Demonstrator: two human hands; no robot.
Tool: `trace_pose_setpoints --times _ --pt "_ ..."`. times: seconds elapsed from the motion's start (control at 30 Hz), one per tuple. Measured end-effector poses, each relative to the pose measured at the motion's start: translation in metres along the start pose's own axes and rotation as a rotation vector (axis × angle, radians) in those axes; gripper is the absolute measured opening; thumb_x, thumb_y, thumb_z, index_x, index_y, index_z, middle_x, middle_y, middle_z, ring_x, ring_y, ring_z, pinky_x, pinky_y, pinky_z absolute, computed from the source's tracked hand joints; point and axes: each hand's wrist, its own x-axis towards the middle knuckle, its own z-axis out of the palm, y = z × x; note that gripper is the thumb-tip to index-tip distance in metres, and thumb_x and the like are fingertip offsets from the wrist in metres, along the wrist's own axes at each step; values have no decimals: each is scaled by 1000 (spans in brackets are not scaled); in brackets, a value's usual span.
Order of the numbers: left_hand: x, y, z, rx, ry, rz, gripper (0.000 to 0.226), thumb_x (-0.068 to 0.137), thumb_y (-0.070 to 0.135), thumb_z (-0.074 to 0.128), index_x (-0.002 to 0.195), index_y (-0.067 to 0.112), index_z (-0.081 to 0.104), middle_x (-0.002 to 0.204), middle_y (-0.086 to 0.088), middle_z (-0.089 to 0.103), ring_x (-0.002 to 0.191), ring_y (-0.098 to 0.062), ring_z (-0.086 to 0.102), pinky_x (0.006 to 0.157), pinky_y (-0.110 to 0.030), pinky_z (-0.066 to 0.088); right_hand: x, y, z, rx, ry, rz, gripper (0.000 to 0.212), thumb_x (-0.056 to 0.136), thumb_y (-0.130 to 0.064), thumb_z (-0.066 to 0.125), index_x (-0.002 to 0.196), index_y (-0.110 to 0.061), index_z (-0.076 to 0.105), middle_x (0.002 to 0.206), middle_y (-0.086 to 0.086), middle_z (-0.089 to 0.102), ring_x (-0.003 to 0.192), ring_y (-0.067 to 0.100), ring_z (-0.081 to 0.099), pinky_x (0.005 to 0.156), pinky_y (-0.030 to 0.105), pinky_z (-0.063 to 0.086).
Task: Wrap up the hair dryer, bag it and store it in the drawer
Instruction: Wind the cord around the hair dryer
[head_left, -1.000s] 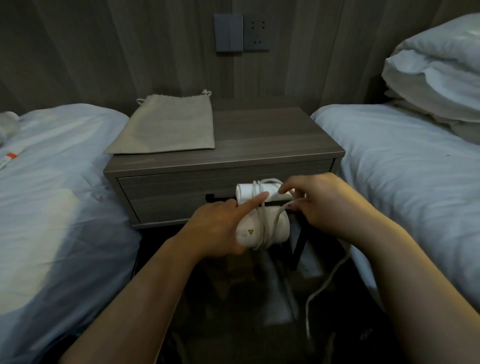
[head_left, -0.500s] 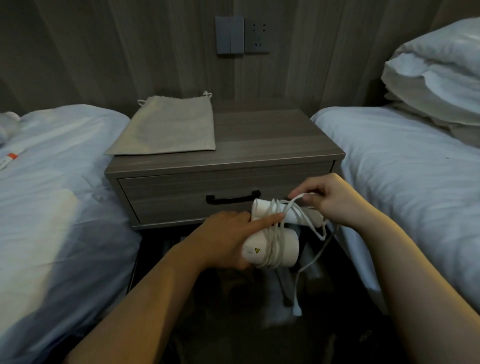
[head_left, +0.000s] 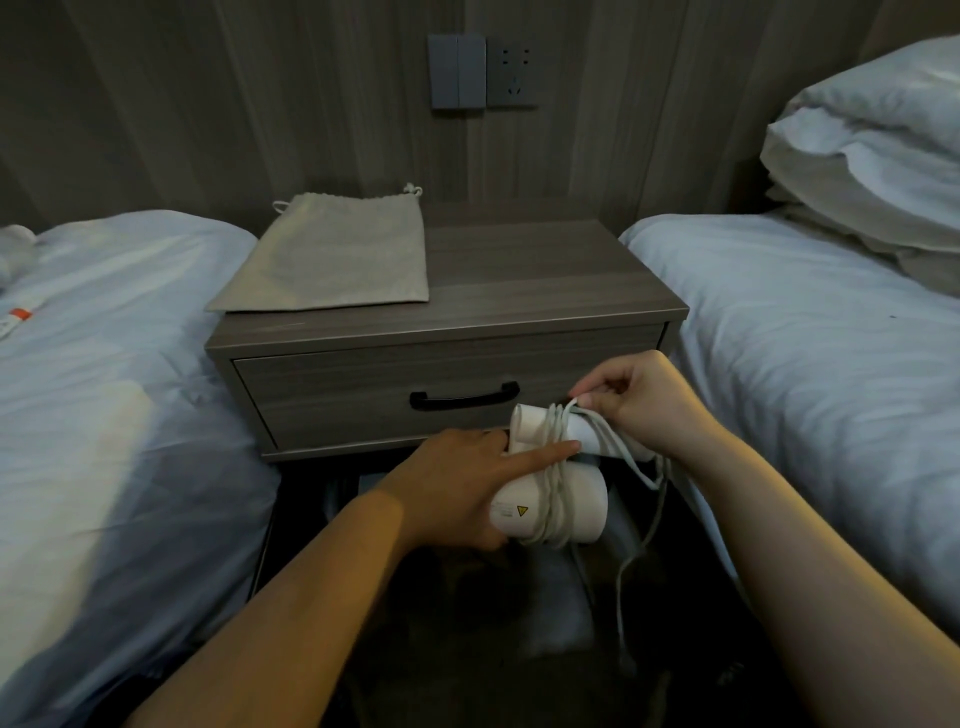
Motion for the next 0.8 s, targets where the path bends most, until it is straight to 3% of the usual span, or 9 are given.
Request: trace_pose_setpoints --times 0.17,0.27,0.33,0.4,0.5,0.57,0.63,0.73,0.8 --pt "3 -2 1 3 -58 -51 95 75 48 64 144 47 -1 143 -1 40 125 -20 44 100 -35 41 3 7 2 -188 211 153 32 62 -41 81 58 -18 60 58 -2 60 59 11 55 59 30 45" --pt "4 -2 3 -36 -121 -83 97 72 52 66 140 52 -3 136 1 45 120 -20 47 99 -41 42 4 13 -1 -235 144 195 44 62 -50 78 55 -10 61 55 6 61 55 16 55 55 31 44" --pt "4 -1 3 -101 -164 -114 98 70 52 68 139 54 -2 132 2 47 117 -19 48 98 -40 42 6 19 -5 -177 31 195 38 68 -45 76 54 -11 65 51 4 58 48 8 50 50 25 41" --pt "4 2 0 -161 -201 -137 100 69 50 71 139 55 1 130 3 47 115 -18 49 98 -39 43 9 29 -11 34 -129 230 26 77 -31 72 57 -15 70 52 0 58 50 5 49 49 15 38" --pt "3 8 -5 -232 -232 -145 100 69 45 74 138 56 3 131 7 46 115 -16 48 99 -36 42 10 54 -17 520 -358 333 13 65 -27 80 71 -15 77 80 15 63 73 22 54 66 25 45" --pt "1 10 -8 -319 -249 -161 100 68 43 75 137 58 4 137 9 43 118 -14 46 101 -34 41 10 70 -16 674 -473 371 47 41 -33 91 81 -12 75 83 13 69 71 19 65 64 23 53" --pt "1 10 -9 -437 -241 -190 100 67 40 78 135 61 7 139 9 43 117 -13 46 100 -32 42 10 74 -11 736 -481 363 51 36 -26 92 80 -8 72 79 10 71 63 11 68 57 19 55" --pt "1 6 -9 -653 -170 -240 99 65 31 81 133 61 16 134 12 46 112 -9 52 96 -28 47 7 70 0 975 -385 435 31 37 -20 93 61 -11 76 70 12 70 52 13 68 46 21 54" --pt "1 2 -9 -806 -110 -256 99 65 23 82 133 60 20 130 14 47 110 -4 53 91 -22 48 6 70 12 1136 -327 460 48 24 -16 95 68 -9 77 69 11 73 58 17 71 49 26 57"
